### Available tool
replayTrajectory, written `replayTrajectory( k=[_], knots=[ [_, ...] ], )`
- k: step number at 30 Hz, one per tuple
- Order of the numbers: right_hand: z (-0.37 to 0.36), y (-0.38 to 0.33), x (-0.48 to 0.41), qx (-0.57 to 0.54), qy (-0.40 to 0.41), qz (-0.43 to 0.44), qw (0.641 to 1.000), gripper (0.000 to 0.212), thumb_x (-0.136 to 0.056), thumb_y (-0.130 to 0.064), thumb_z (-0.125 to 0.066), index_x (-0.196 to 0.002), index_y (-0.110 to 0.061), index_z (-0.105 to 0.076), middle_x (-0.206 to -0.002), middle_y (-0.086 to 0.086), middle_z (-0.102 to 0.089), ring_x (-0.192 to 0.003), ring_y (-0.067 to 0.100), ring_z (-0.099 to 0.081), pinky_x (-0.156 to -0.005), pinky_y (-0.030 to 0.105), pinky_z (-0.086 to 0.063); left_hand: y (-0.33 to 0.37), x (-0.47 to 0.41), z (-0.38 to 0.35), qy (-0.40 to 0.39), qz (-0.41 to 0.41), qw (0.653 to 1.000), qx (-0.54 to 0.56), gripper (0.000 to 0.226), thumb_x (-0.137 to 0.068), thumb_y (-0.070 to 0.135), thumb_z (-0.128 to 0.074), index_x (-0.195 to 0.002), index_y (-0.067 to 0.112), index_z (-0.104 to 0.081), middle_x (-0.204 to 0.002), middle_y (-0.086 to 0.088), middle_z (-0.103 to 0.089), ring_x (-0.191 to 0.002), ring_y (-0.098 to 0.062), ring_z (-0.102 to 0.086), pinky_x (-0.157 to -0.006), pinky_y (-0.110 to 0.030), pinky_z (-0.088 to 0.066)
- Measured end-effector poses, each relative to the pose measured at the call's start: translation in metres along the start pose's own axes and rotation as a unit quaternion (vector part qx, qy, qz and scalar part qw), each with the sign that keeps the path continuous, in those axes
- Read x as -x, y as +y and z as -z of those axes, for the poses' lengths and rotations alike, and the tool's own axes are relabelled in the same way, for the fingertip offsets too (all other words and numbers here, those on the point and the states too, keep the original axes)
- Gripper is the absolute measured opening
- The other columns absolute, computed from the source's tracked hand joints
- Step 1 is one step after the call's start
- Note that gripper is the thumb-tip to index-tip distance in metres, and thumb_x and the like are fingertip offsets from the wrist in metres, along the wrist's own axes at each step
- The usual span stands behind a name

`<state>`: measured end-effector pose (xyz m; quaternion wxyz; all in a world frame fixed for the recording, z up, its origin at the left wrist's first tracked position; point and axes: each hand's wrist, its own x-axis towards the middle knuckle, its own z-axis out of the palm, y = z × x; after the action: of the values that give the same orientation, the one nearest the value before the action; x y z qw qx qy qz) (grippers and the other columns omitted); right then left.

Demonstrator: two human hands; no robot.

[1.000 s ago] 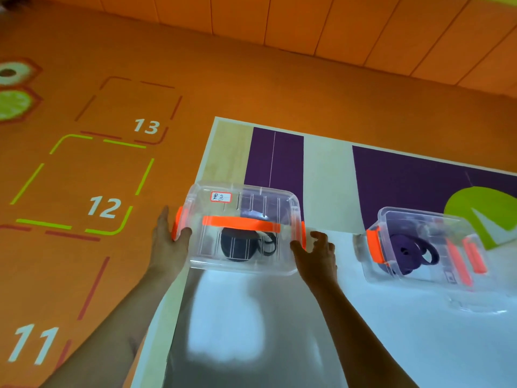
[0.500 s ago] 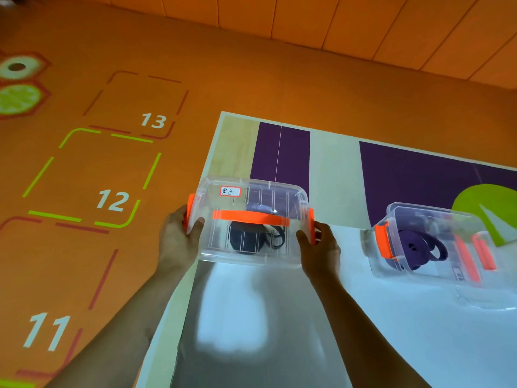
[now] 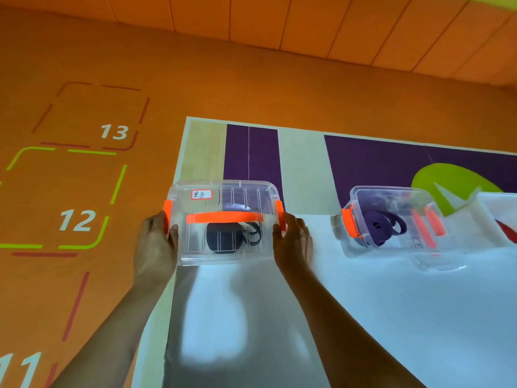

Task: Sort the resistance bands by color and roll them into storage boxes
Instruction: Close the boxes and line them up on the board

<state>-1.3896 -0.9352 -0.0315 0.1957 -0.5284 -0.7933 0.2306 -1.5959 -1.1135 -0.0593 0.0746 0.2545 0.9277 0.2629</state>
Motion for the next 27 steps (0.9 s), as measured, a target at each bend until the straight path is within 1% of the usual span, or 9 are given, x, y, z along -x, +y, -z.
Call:
replayTrajectory(
  k=[2,4,6,9,15,18,21,23,27],
  knots=[
    [0.009,0.001,0.005,0.019,-0.022,0.016,0.999,0.039,-0.092,-0.016,-0.067,-0.131,-0.013,-0.064,-0.115,0.013,-0.068,-0.103,0.036,-0.063,-0.088,0.046,-0.053,0.006,0.005,0.009,-0.002,-0.031,0.998,-0.051,0.047,-0.097,0.021,-0.059,-0.140,0.004,-0.050,-0.132,-0.024,-0.055,-0.112,-0.046,-0.053,-0.096,-0.052,-0.045],
    [0.019,0.001,0.016,0.024,-0.037,0.045,0.998,0.046,-0.090,-0.014,-0.068,-0.136,-0.013,-0.061,-0.124,0.012,-0.065,-0.109,0.035,-0.061,-0.091,0.044,-0.049,0.012,0.013,0.016,-0.006,-0.058,0.994,-0.097,0.055,-0.092,0.019,-0.066,-0.142,0.002,-0.049,-0.135,-0.028,-0.052,-0.115,-0.051,-0.051,-0.098,-0.058,-0.043],
    [0.029,0.001,0.031,0.020,-0.046,0.076,0.996,0.052,-0.087,-0.012,-0.068,-0.138,-0.013,-0.059,-0.130,0.011,-0.063,-0.112,0.035,-0.060,-0.093,0.044,-0.048,0.022,0.026,0.022,-0.017,-0.086,0.990,-0.112,0.056,-0.089,0.019,-0.070,-0.141,0.005,-0.054,-0.139,-0.027,-0.052,-0.118,-0.051,-0.050,-0.101,-0.057,-0.042],
    [0.043,0.004,0.049,0.020,-0.043,0.095,0.994,0.054,-0.085,-0.011,-0.067,-0.139,-0.013,-0.058,-0.133,0.010,-0.061,-0.114,0.035,-0.059,-0.094,0.044,-0.047,0.047,0.055,0.030,-0.050,-0.133,0.984,-0.111,0.047,-0.088,0.019,-0.070,-0.133,0.008,-0.061,-0.142,-0.022,-0.053,-0.123,-0.049,-0.049,-0.102,-0.056,-0.041],
    [0.078,0.036,0.087,0.014,-0.014,0.099,0.995,0.053,-0.082,-0.014,-0.057,-0.135,-0.013,-0.059,-0.134,0.012,-0.061,-0.115,0.038,-0.060,-0.091,0.046,-0.049,0.092,0.126,0.023,-0.063,-0.221,0.968,-0.096,0.035,-0.086,0.014,-0.072,-0.120,0.008,-0.067,-0.129,-0.016,-0.061,-0.118,-0.044,-0.054,-0.097,-0.053,-0.045],
    [0.101,0.065,0.107,0.016,0.001,0.094,0.995,0.053,-0.082,-0.013,-0.058,-0.135,-0.014,-0.059,-0.134,0.011,-0.061,-0.114,0.036,-0.060,-0.089,0.046,-0.049,0.114,0.161,0.015,-0.060,-0.252,0.962,-0.088,0.032,-0.087,0.013,-0.070,-0.119,0.010,-0.067,-0.127,-0.014,-0.062,-0.116,-0.042,-0.055,-0.097,-0.053,-0.045],
    [0.133,0.103,0.125,0.018,0.010,0.089,0.996,0.052,-0.083,-0.011,-0.061,-0.135,-0.016,-0.059,-0.134,0.009,-0.061,-0.112,0.034,-0.060,-0.089,0.045,-0.050,0.140,0.201,0.002,-0.058,-0.274,0.956,-0.085,0.030,-0.087,0.012,-0.071,-0.116,0.009,-0.069,-0.120,-0.012,-0.064,-0.111,-0.042,-0.058,-0.094,-0.052,-0.047],
    [0.157,0.132,0.134,0.024,0.016,0.086,0.996,0.051,-0.082,-0.012,-0.061,-0.133,-0.016,-0.060,-0.131,0.007,-0.062,-0.107,0.033,-0.062,-0.087,0.044,-0.051,0.158,0.228,-0.009,-0.049,-0.290,0.952,-0.084,0.026,-0.088,0.014,-0.066,-0.113,0.010,-0.070,-0.116,-0.011,-0.066,-0.106,-0.042,-0.061,-0.091,-0.051,-0.050],
    [0.201,0.193,0.151,0.028,0.018,0.065,0.997,0.049,-0.082,-0.012,-0.063,-0.131,-0.016,-0.062,-0.128,0.006,-0.064,-0.102,0.032,-0.064,-0.086,0.044,-0.052,0.194,0.282,-0.037,-0.061,-0.314,0.944,-0.081,0.033,-0.087,0.026,-0.049,-0.108,0.013,-0.071,-0.109,-0.006,-0.068,-0.098,-0.038,-0.065,-0.085,-0.048,-0.052]
  ],
)
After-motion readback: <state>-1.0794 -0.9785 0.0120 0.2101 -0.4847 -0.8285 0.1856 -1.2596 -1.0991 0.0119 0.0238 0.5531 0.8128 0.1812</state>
